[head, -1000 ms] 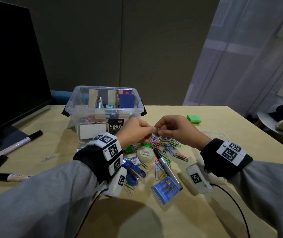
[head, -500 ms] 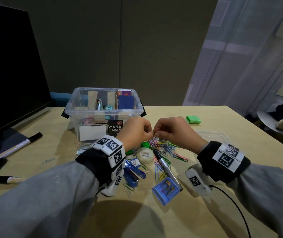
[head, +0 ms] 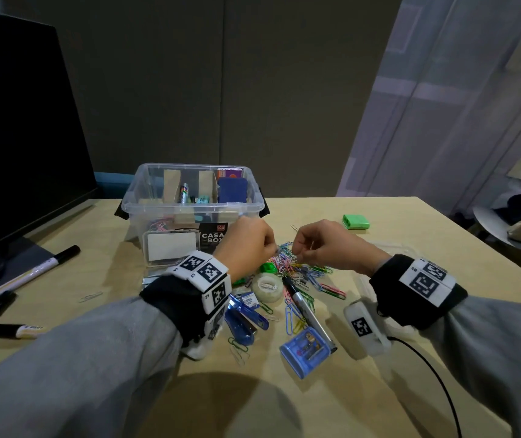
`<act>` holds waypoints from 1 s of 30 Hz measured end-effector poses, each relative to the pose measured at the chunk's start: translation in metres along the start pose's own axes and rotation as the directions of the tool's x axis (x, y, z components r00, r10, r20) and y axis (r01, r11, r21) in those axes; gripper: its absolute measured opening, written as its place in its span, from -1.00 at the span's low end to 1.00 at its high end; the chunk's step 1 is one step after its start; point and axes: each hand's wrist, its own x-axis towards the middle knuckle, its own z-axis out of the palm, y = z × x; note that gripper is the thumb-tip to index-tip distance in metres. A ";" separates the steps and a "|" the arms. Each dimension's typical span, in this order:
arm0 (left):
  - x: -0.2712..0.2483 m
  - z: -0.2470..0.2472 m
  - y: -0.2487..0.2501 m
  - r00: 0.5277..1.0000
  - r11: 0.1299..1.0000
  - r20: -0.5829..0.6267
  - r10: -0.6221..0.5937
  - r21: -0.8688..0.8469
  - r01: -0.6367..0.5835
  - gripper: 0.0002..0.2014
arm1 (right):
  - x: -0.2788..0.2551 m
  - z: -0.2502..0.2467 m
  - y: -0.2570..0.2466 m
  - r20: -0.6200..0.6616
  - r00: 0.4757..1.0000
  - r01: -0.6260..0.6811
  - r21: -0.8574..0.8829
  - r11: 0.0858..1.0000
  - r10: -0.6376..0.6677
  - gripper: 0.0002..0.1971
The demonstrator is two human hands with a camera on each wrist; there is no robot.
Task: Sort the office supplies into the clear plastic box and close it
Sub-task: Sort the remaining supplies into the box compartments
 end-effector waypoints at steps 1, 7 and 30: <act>0.000 -0.001 -0.001 1.000 0.999 0.017 -0.024 -0.040 0.025 -0.83 | 0.000 -0.001 0.003 0.023 0.999 -0.030 -0.026 0.999 0.030 -0.92; -0.002 -0.005 -0.005 0.969 0.871 0.199 -0.149 -0.438 0.224 -0.86 | -0.002 0.004 0.000 -0.105 0.964 0.239 -0.064 0.969 -0.245 -0.78; -0.004 -0.002 -0.010 0.955 0.687 0.122 -0.271 -0.670 0.281 -0.81 | 0.004 0.008 0.000 0.085 0.996 -0.048 0.238 0.970 0.028 -0.85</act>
